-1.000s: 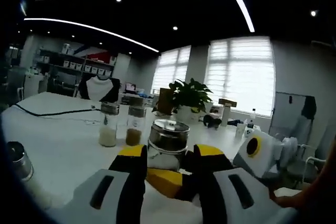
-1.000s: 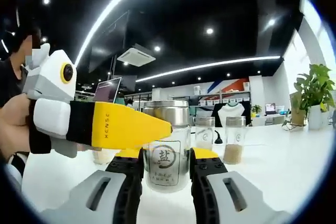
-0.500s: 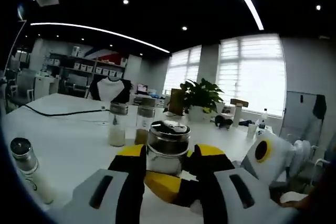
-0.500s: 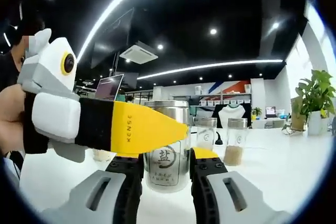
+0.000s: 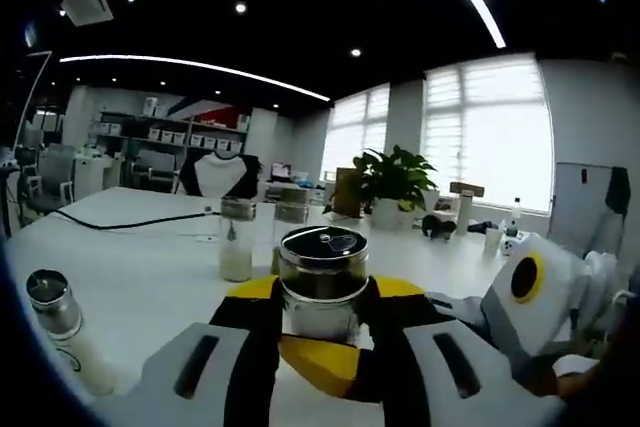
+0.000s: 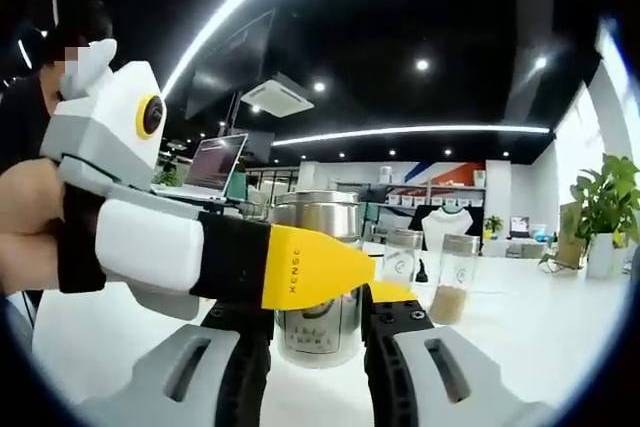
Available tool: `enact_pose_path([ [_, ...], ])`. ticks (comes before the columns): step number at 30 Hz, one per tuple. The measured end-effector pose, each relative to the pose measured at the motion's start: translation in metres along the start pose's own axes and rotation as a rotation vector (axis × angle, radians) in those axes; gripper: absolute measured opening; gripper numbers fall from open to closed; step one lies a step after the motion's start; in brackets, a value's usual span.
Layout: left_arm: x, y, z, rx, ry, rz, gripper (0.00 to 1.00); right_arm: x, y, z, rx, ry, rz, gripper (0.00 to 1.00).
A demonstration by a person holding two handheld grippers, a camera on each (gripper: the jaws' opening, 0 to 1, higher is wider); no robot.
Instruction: Rotate the seasoning bottle until the label or dispensing opening points toward the visible target arrow and the bottle remains upright within the marked orientation range
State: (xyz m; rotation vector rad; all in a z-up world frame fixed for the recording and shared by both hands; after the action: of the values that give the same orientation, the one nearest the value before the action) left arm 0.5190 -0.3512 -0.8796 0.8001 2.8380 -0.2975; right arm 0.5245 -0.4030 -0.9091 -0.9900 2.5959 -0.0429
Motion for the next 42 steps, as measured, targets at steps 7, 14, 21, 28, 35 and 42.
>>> enact_pose_path([
  [7, 0.0, 0.002, -0.001, -0.033, 0.02, 0.053, 0.35, 0.0, -0.001, 0.001, -0.025, -0.001, -0.004, 0.32],
  [14, 0.003, 0.007, -0.003, -0.049, 0.029, 0.092, 0.34, -0.001, 0.002, 0.0, -0.056, -0.011, -0.026, 0.31],
  [21, 0.006, 0.015, -0.002, -0.064, 0.045, 0.112, 0.34, -0.002, 0.005, 0.0, -0.069, -0.02, -0.047, 0.33],
  [28, 0.012, 0.023, -0.001, -0.052, 0.044, 0.109, 0.34, -0.004, 0.009, 0.003, -0.096, -0.005, -0.072, 0.36],
  [35, 0.019, 0.037, -0.001, -0.063, 0.046, 0.072, 0.34, -0.005, 0.013, 0.008, -0.133, 0.015, -0.104, 0.4],
  [42, 0.029, 0.05, -0.002, -0.065, 0.033, 0.034, 0.34, -0.005, 0.017, 0.008, -0.158, 0.019, -0.13, 0.42],
])
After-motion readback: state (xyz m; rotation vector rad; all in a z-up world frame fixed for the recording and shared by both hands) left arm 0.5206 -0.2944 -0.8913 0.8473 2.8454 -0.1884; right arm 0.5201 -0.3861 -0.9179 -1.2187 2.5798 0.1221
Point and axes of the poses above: the point that each gripper's makers call its tool centre point, and the gripper's own axes: x roughly backward along the fingers, y roughly to its left, z roughly out of its underside, the point moved 6 cm from there along x, roughly backward along the fingers, and after that the axes turned 13 degrees about -y, right-handed, at the moved point
